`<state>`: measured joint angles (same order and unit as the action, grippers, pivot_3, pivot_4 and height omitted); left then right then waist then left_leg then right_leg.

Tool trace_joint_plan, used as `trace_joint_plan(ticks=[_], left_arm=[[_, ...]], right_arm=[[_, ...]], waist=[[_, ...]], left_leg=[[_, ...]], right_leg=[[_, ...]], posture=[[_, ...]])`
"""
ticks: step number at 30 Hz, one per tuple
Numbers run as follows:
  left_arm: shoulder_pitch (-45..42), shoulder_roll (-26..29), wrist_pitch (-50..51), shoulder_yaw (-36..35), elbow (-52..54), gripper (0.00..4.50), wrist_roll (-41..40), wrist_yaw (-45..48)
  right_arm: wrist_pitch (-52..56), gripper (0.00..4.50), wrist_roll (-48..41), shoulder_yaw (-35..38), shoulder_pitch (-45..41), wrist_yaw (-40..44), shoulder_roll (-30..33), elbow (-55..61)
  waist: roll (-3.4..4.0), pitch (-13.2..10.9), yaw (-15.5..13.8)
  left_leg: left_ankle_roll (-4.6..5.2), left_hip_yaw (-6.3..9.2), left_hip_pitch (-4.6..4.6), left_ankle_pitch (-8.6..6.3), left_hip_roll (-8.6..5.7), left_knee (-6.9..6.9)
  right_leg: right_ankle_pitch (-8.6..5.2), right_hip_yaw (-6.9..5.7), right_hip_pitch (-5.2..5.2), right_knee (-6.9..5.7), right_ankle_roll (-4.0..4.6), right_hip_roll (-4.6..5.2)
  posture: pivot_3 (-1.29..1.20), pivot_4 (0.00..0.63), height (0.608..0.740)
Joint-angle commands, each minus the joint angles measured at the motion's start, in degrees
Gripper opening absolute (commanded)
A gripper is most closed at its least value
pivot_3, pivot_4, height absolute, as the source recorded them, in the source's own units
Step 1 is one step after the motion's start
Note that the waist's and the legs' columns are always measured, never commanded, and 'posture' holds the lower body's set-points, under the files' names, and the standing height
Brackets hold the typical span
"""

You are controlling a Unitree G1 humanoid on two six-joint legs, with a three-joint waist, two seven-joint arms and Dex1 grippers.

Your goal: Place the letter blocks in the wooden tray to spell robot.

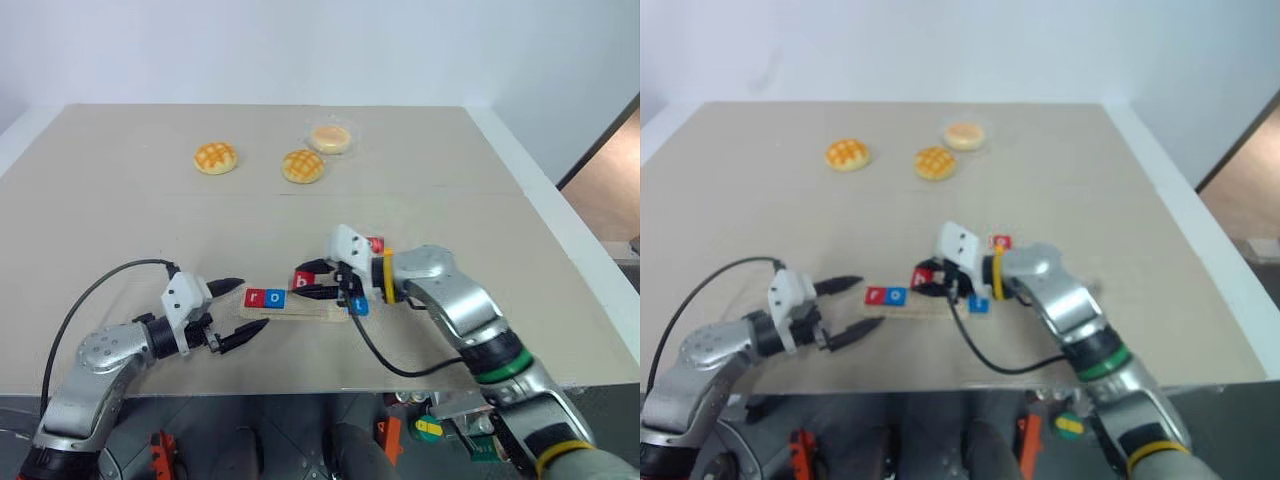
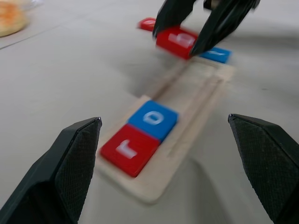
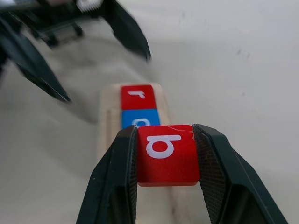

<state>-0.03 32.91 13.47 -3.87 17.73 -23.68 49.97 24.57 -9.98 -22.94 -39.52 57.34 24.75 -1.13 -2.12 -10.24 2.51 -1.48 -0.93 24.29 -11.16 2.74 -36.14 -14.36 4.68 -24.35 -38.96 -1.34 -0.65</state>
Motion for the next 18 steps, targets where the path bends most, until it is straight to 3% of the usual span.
trace_joint_plan(ticks=[1,18], left_arm=[[1.11,0.43,-1.39,-2.04,3.03,4.5,-0.65,-0.66],[3.04,0.64,-0.28,-2.9,5.66,4.5,-2.08,-1.41]], right_arm=[[-3.22,1.19,1.56,-0.43,-2.91,1.52,-1.23,-3.46],[-6.25,1.19,4.07,-1.64,-3.71,6.61,-4.13,-8.4]], waist=[[0.0,0.0,0.03],[0.01,0.0,0.16]], left_leg=[[-0.02,-0.02,0.02,-0.01,-0.02,-0.03],[-0.05,0.06,-0.05,0.01,0.19,-0.17]], right_leg=[[0.01,0.01,0.0,0.0,-0.01,0.03],[-0.01,-0.15,0.03,-0.05,-0.11,-0.16]], posture=[[0.0,0.15,0.74],[0.0,0.15,0.74]])
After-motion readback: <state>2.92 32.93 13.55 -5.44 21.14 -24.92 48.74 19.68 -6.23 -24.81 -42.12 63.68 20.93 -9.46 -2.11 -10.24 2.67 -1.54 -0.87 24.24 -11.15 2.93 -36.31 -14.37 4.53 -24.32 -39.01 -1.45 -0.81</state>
